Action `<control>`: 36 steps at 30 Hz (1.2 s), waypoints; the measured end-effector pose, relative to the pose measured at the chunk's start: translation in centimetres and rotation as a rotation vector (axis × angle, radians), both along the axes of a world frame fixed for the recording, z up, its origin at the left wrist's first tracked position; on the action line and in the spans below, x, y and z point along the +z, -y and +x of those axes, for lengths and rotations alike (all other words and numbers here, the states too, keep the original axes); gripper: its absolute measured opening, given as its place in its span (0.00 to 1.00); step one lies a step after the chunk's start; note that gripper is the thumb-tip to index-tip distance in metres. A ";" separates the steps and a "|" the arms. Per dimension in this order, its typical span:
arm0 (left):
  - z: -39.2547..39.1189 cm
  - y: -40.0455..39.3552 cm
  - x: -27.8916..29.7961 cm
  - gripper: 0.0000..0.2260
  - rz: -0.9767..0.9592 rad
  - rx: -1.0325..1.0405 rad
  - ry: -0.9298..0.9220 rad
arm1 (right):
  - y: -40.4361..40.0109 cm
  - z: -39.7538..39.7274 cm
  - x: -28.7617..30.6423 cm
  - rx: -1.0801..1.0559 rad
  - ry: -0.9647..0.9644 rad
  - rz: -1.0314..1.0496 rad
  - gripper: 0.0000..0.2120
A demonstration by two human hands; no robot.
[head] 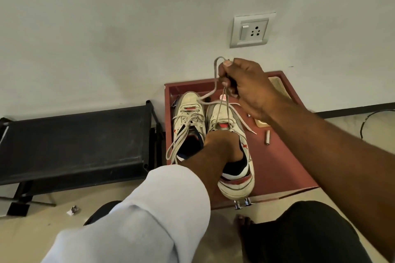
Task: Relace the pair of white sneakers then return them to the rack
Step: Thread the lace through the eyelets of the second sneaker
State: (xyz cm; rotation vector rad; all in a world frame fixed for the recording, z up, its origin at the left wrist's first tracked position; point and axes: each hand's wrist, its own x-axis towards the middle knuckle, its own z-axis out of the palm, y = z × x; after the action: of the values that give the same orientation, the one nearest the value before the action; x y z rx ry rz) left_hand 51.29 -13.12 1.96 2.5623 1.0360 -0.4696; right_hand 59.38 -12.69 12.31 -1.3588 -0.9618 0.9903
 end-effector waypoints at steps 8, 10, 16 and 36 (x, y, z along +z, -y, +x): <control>-1.3 -1.1 1.1 0.10 -0.112 0.330 0.300 | 0.9 2.7 -2.5 -0.110 -0.096 -0.069 0.15; -2.1 -2.3 1.5 0.09 -0.091 0.559 0.569 | 1.5 3.2 -2.9 -0.135 -0.105 -0.071 0.15; -0.9 -7.5 2.4 0.21 -0.197 0.168 0.243 | 2.6 3.4 -3.9 -0.187 -0.223 -0.008 0.15; 0.2 -11.0 -0.4 0.30 -0.229 0.001 -0.013 | 5.2 1.5 -4.5 -0.264 -0.004 0.072 0.17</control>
State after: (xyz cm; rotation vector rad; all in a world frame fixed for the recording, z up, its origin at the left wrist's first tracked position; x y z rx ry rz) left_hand 51.52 -2.15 1.55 2.3600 0.9294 -0.5704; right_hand 60.92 -17.84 7.78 -1.3813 -0.7833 0.7519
